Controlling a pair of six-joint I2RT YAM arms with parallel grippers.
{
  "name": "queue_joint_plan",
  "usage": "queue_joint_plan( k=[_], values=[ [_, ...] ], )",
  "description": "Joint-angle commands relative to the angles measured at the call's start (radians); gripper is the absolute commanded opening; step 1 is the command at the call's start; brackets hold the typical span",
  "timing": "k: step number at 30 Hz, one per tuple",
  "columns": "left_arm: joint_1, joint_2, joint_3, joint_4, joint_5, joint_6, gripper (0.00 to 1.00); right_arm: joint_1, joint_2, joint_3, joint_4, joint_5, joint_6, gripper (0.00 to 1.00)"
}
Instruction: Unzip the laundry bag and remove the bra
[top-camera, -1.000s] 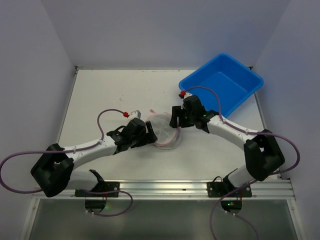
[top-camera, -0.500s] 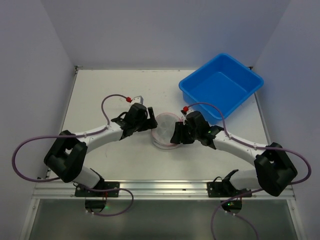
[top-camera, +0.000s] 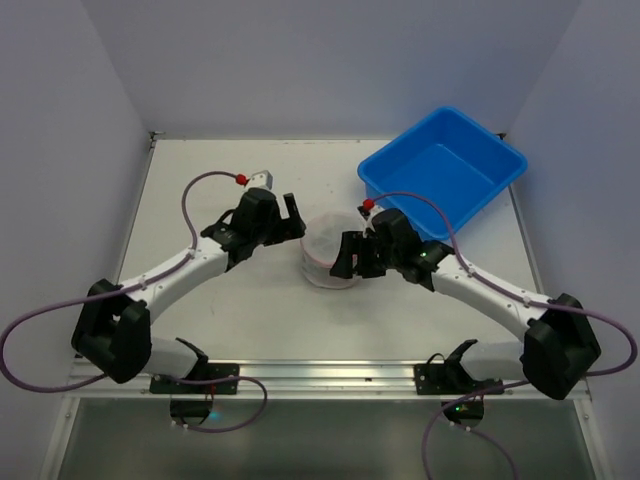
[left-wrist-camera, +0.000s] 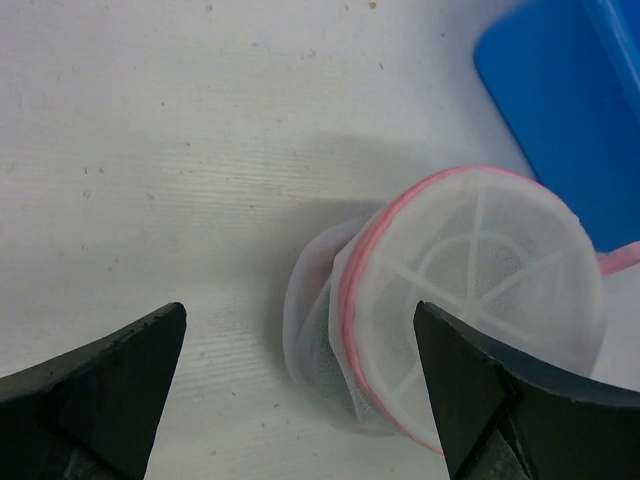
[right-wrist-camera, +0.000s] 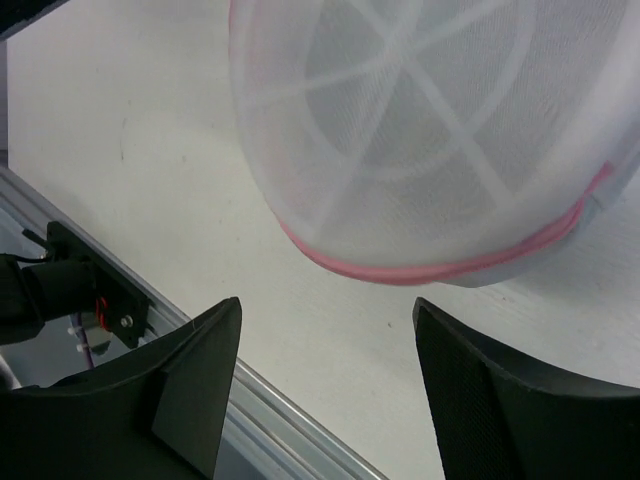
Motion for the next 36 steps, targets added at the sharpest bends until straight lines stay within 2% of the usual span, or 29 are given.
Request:
queue_joint_plan(
  k=[1, 3, 7, 11, 18, 21, 24, 25, 28, 32, 36],
  values=[
    [0.005, -0.123, -0.04, -0.078, 0.042, -0.097, 1.0, -0.002, -0.119, 0.063, -0.117, 0.081, -0.044, 0.72],
    [0.003, -0.158, -0.103, -0.058, 0.123, -0.15, 1.0, -0.03, -0.152, 0.077, -0.169, 0.142, -0.062, 0.73],
    [-0.021, -0.179, -0.156, 0.048, 0.229, -0.288, 1.0, -0.119, -0.193, 0.095, -0.192, 0.124, -0.115, 0.74],
    [-0.096, -0.109, -0.125, 0.102, 0.208, -0.336, 1.0, -0.221, -0.176, 0.12, -0.169, 0.103, -0.141, 0.74],
    [-0.127, 0.029, -0.111, 0.105, 0.114, -0.319, 0.96, -0.257, -0.058, 0.13, -0.088, 0.103, -0.171, 0.72],
    [-0.111, 0.042, -0.128, 0.099, 0.086, -0.277, 0.86, -0.257, -0.011, 0.109, -0.03, 0.057, -0.182, 0.68],
    [-0.094, 0.036, -0.134, 0.071, 0.034, -0.206, 0.72, -0.257, -0.003, 0.086, 0.012, -0.027, -0.188, 0.65],
    [-0.085, 0.031, -0.134, 0.051, 0.027, -0.152, 0.65, -0.257, -0.018, 0.075, 0.021, -0.043, -0.191, 0.64],
    [-0.046, 0.019, -0.123, 0.031, 0.005, -0.008, 0.54, -0.257, -0.076, 0.025, 0.061, -0.093, -0.202, 0.62],
    [-0.02, 0.02, -0.076, -0.007, -0.045, 0.173, 0.46, -0.254, -0.147, -0.034, 0.078, -0.109, -0.236, 0.61],
    [-0.009, 0.034, -0.027, -0.033, -0.041, 0.247, 0.45, -0.216, -0.198, -0.075, 0.107, -0.115, -0.256, 0.57]
  ],
)
